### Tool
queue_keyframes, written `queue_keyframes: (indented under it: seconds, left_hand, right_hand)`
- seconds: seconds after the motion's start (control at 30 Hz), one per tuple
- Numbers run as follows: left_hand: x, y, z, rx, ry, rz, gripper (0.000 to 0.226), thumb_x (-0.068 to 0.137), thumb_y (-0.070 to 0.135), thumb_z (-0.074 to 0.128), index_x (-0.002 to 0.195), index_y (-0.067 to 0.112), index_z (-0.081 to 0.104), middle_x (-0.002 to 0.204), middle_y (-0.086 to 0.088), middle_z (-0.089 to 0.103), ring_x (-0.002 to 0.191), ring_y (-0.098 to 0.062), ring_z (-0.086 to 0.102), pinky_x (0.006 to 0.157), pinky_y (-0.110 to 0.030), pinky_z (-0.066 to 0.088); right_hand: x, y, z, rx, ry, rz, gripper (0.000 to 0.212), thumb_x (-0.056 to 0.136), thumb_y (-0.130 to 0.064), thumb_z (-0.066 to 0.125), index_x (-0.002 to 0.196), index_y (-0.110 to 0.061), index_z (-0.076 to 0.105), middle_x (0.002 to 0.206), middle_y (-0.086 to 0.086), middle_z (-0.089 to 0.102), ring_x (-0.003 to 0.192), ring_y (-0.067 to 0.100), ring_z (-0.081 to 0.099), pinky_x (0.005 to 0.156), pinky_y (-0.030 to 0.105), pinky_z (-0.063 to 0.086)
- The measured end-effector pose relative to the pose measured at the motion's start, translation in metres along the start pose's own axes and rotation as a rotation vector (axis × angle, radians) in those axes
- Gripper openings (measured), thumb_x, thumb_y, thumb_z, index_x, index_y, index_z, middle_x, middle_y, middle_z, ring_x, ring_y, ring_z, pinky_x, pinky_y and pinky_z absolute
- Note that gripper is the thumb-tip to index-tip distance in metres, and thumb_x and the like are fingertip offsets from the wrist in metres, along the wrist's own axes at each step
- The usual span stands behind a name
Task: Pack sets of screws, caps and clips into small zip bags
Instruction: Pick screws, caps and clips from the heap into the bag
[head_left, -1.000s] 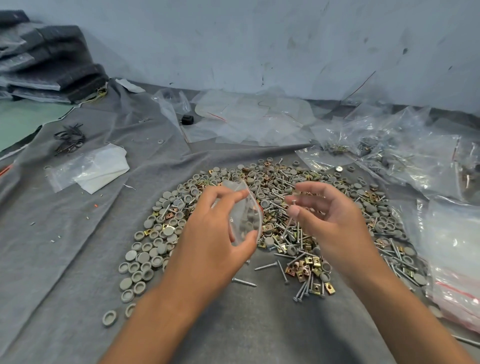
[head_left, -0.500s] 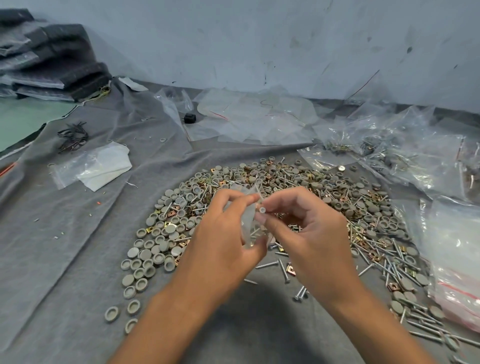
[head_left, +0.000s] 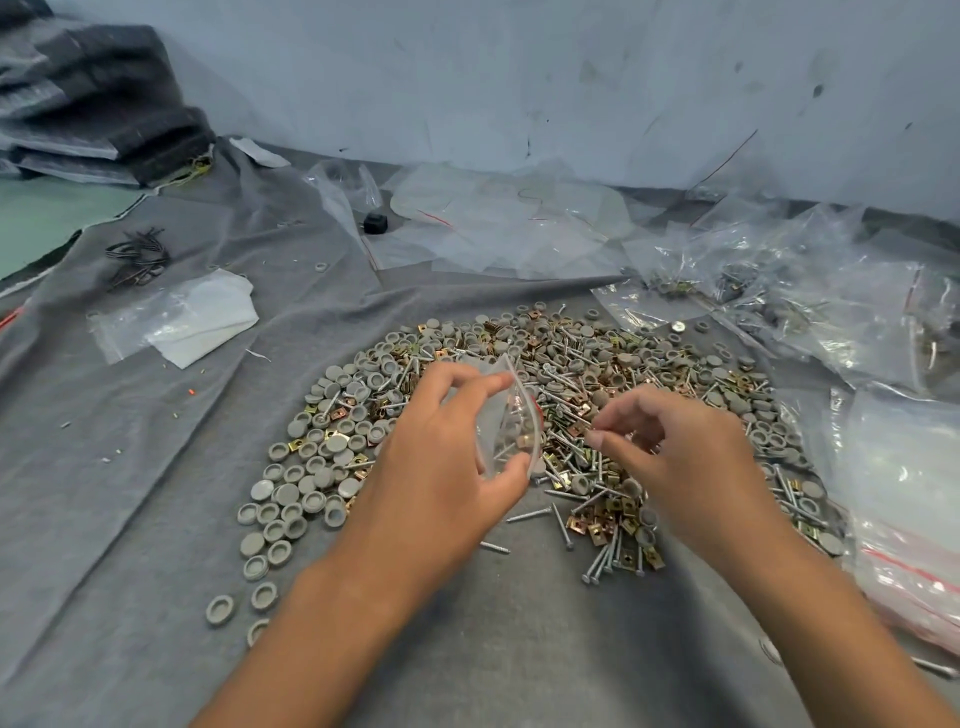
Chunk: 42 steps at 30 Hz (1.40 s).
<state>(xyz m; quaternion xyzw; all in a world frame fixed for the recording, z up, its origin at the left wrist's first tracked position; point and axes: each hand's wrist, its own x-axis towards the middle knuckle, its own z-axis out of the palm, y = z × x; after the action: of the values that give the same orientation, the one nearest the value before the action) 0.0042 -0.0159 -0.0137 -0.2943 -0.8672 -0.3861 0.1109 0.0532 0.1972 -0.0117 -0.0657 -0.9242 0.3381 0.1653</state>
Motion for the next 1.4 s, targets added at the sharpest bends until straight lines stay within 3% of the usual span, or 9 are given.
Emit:
queue_keyframes:
  seconds: [0.17, 0.3, 0.5, 0.77, 0.93, 1.23, 1.4]
  left_hand:
    - [-0.001, 0.000, -0.001, 0.005, -0.011, -0.008, 0.063, 0.081, 0.038, 0.075, 0.139, 0.024, 0.056, 0.121, 0.018, 0.043, 0.077, -0.003, 0.053, 0.086, -0.015, 0.046]
    - [-0.001, 0.000, -0.002, 0.006, -0.010, -0.007, 0.062, 0.081, 0.038, 0.075, 0.138, 0.023, 0.057, 0.121, 0.018, 0.044, 0.077, -0.002, 0.054, 0.085, -0.014, 0.045]
    - [0.000, 0.001, -0.003, 0.012, -0.018, -0.013, 0.064, 0.079, 0.042, 0.071, 0.139, 0.024, 0.057, 0.121, 0.018, 0.044, 0.076, -0.004, 0.054, 0.081, -0.009, 0.042]
    - [0.000, 0.000, -0.002, 0.017, -0.024, -0.017, 0.063, 0.080, 0.040, 0.072, 0.139, 0.024, 0.057, 0.120, 0.018, 0.044, 0.077, -0.001, 0.053, 0.074, -0.005, 0.042]
    - [0.001, -0.002, -0.003, 0.010, -0.021, -0.024, 0.061, 0.081, 0.035, 0.076, 0.138, 0.024, 0.057, 0.120, 0.016, 0.046, 0.079, -0.002, 0.053, 0.078, -0.009, 0.040]
    - [0.000, -0.001, -0.003, -0.009, -0.013, -0.031, 0.061, 0.082, 0.031, 0.079, 0.138, 0.022, 0.057, 0.121, 0.015, 0.046, 0.080, -0.008, 0.054, 0.083, -0.020, 0.050]
    - [0.000, 0.000, -0.002, 0.008, -0.015, -0.023, 0.061, 0.082, 0.033, 0.077, 0.139, 0.023, 0.057, 0.120, 0.016, 0.045, 0.079, -0.006, 0.053, 0.082, -0.019, 0.049]
  right_hand:
    - [-0.001, 0.013, 0.010, -0.335, -0.204, -0.012, 0.019, 0.090, -0.036, 0.071, 0.108, -0.042, 0.066, 0.088, -0.029, 0.067, 0.082, -0.006, 0.062, 0.077, 0.029, 0.057]
    - [-0.003, 0.013, 0.014, -0.399, -0.334, -0.094, 0.030, 0.086, -0.047, 0.073, 0.114, -0.043, 0.061, 0.100, -0.030, 0.056, 0.094, -0.002, 0.055, 0.078, 0.023, 0.050]
    - [-0.004, 0.013, 0.003, -0.449, -0.441, -0.096, 0.036, 0.087, -0.038, 0.075, 0.120, -0.041, 0.060, 0.115, -0.026, 0.056, 0.105, 0.002, 0.056, 0.092, 0.030, 0.053]
    - [-0.003, 0.007, 0.011, -0.521, -0.353, -0.109, 0.017, 0.092, -0.034, 0.070, 0.107, -0.036, 0.063, 0.108, -0.019, 0.056, 0.096, 0.008, 0.062, 0.084, 0.029, 0.054]
    - [-0.006, 0.007, 0.010, -0.559, -0.307, -0.153, 0.022, 0.094, -0.035, 0.066, 0.109, -0.037, 0.050, 0.102, -0.020, 0.060, 0.092, 0.010, 0.062, 0.072, 0.029, 0.052]
    - [-0.008, 0.003, 0.010, -0.485, -0.376, -0.224, 0.030, 0.095, -0.025, 0.064, 0.122, -0.036, 0.056, 0.109, -0.018, 0.067, 0.097, 0.007, 0.065, 0.082, 0.033, 0.057]
    - [-0.007, 0.009, 0.006, -0.334, -0.264, -0.216, 0.022, 0.095, -0.026, 0.063, 0.113, -0.036, 0.058, 0.100, -0.023, 0.062, 0.087, -0.002, 0.060, 0.080, 0.025, 0.057]
